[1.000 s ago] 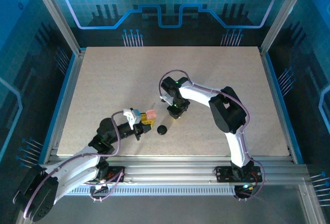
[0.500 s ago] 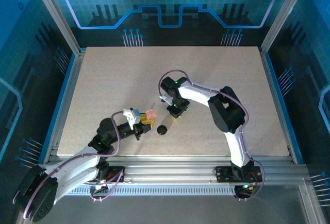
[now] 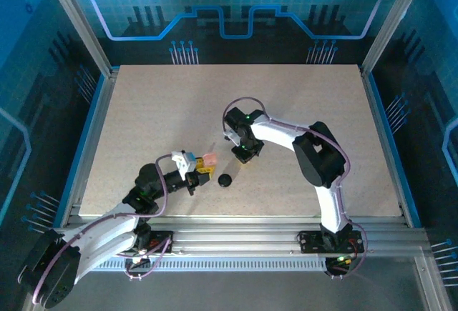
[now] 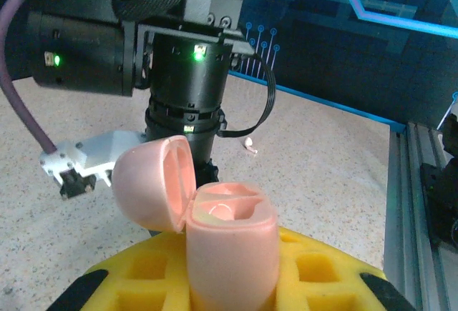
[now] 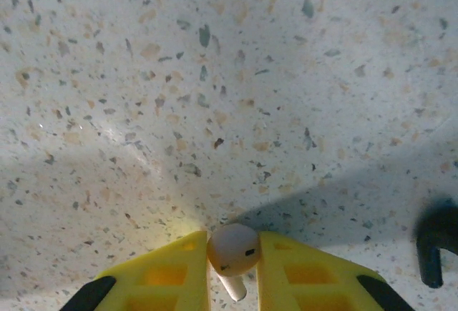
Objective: Insert the wireless bluetooth earbuds into the charging case
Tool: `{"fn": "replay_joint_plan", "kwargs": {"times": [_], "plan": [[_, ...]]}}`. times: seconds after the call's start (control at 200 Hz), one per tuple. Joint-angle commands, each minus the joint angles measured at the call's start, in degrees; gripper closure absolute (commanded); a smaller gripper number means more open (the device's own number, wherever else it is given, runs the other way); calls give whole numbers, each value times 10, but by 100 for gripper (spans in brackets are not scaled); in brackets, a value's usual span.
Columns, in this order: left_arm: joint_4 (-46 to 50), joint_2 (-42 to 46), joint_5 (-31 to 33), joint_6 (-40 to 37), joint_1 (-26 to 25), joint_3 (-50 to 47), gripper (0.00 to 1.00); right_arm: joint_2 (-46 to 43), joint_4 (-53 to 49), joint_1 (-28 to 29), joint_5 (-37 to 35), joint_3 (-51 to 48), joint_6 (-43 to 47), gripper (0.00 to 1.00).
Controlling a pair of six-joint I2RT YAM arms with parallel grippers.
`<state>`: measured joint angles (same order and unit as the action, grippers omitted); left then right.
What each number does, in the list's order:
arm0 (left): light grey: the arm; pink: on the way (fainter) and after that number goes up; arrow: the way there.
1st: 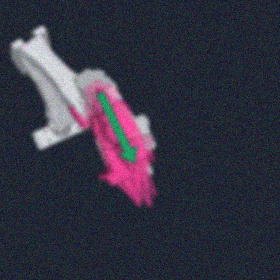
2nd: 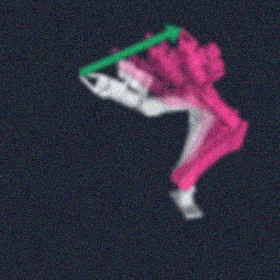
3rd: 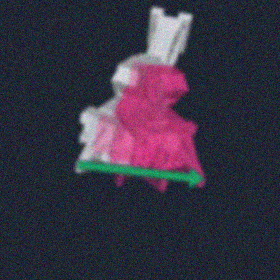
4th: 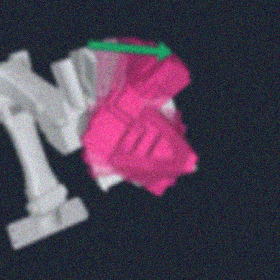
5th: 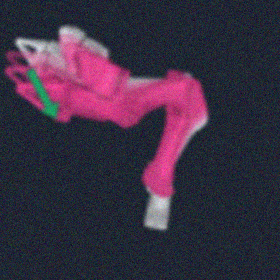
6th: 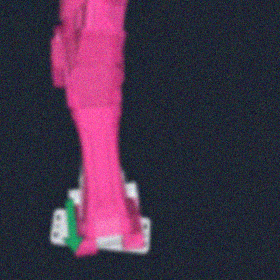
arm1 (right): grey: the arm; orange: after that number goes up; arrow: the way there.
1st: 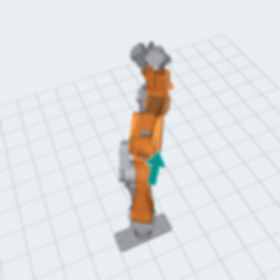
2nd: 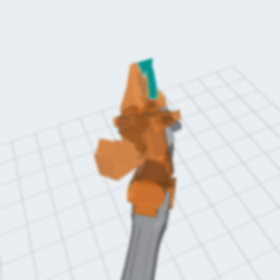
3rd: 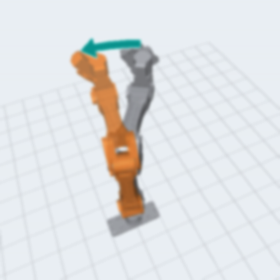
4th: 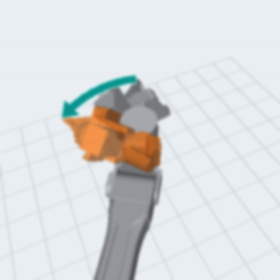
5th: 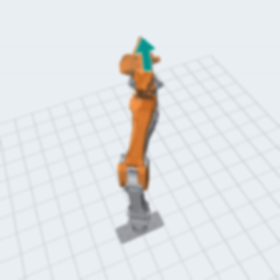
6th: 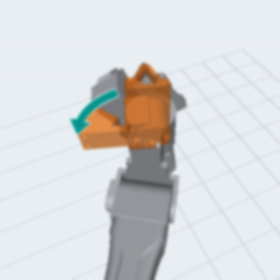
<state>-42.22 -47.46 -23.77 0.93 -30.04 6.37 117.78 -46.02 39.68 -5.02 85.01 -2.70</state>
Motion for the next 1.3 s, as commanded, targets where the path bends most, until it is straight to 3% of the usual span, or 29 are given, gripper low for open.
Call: {"fn": "replay_joint_plan", "kwargs": {"times": [0.0, 0.34, 0.615, 0.825, 1.046, 1.296], "plan": [[3, -4, 0, -21, 4, 12, 82, -53, 56, -7, 30, -32, -54, 80], [-85, -103, 1, -20, 2, 12, 83, -209, 190, -45, 116, -173, -168, 80], [-169, -186, 42, -17, -3, 33, 84, -332, 277, -58, 137, -269, -240, 79], [-233, -258, 63, -29, -15, 65, 84, -383, 299, -58, 137, -295, -269, 80], [-379, -369, 85, -33, -21, 78, 84, -430, 334, -60, 131, -316, -309, 79], [-381, -413, 86, -85, -39, 108, 85, -434, 353, -63, 152, -311, -326, 79]]}}
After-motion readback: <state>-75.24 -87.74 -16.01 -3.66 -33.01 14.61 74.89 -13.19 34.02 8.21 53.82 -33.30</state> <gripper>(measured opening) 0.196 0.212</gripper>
